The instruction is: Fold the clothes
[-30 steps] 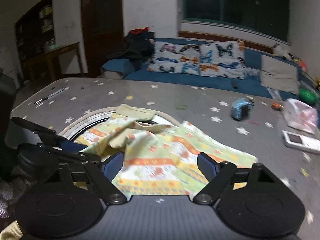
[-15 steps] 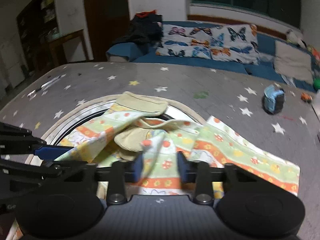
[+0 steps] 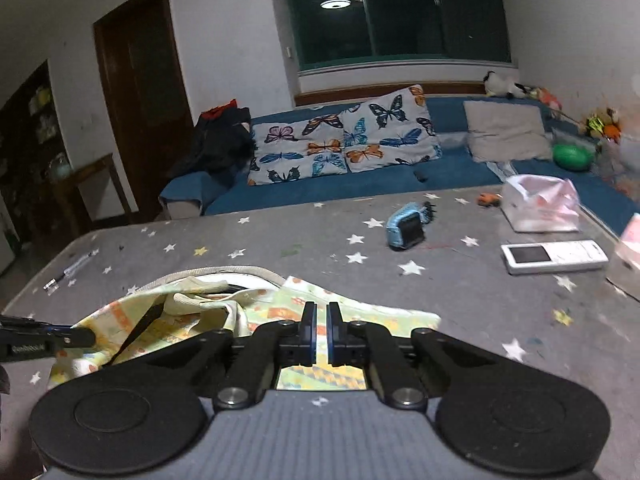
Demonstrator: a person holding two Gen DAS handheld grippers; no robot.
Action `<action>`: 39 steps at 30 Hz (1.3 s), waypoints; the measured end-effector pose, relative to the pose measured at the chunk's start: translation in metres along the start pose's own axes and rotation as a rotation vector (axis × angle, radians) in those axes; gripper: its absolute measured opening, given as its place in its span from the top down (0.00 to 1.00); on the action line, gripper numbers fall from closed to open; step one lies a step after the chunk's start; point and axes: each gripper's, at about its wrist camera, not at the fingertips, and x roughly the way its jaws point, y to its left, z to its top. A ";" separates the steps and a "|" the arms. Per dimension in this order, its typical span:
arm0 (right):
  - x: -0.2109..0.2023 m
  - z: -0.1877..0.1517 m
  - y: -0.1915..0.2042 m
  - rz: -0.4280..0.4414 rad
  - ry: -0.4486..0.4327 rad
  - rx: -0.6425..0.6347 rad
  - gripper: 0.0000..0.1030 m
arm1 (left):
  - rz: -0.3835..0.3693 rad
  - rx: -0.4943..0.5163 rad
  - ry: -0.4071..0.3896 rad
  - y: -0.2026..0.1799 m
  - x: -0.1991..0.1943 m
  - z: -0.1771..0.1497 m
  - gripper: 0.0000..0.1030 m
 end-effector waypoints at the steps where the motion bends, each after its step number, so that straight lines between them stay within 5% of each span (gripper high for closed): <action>1: -0.001 -0.001 0.000 0.003 0.008 -0.010 0.92 | 0.005 -0.011 -0.009 0.003 -0.005 -0.001 0.96; 5: 0.008 -0.007 0.013 0.041 0.039 -0.047 0.85 | 0.027 -0.056 -0.036 0.015 -0.025 -0.012 0.97; 7: 0.018 -0.010 0.025 0.066 0.049 -0.072 0.63 | 0.042 -0.067 -0.042 0.021 -0.032 -0.017 0.97; 9: 0.033 -0.010 0.039 0.088 0.059 -0.095 0.56 | 0.048 -0.075 -0.036 0.027 -0.036 -0.022 0.97; 16: 0.089 -0.008 0.066 0.083 0.113 -0.124 0.58 | 0.006 0.001 -0.035 0.014 -0.038 -0.013 0.89; 19: 0.108 -0.011 0.069 0.081 0.149 -0.128 0.65 | 0.001 0.086 -0.045 -0.006 -0.027 -0.003 0.46; 22: 0.113 -0.011 0.068 0.083 0.157 -0.125 0.84 | -0.003 0.183 -0.044 -0.026 -0.010 0.004 0.44; 25: 0.108 -0.011 0.064 0.067 0.145 -0.116 0.93 | 0.024 0.226 -0.002 -0.036 0.017 0.005 0.45; 27: 0.098 -0.008 0.059 0.049 0.123 -0.111 0.96 | 0.037 0.225 0.035 -0.034 0.031 0.004 0.61; 28: 0.092 -0.007 0.056 0.037 0.109 -0.109 0.96 | 0.038 0.212 0.054 -0.032 0.037 0.004 0.80; 29: 0.086 -0.005 0.053 0.025 0.095 -0.106 0.96 | 0.042 0.196 0.062 -0.028 0.039 0.003 0.89; 39: -0.007 -0.001 -0.002 -0.105 -0.042 -0.032 0.97 | 0.095 0.054 -0.012 0.011 -0.002 -0.012 0.97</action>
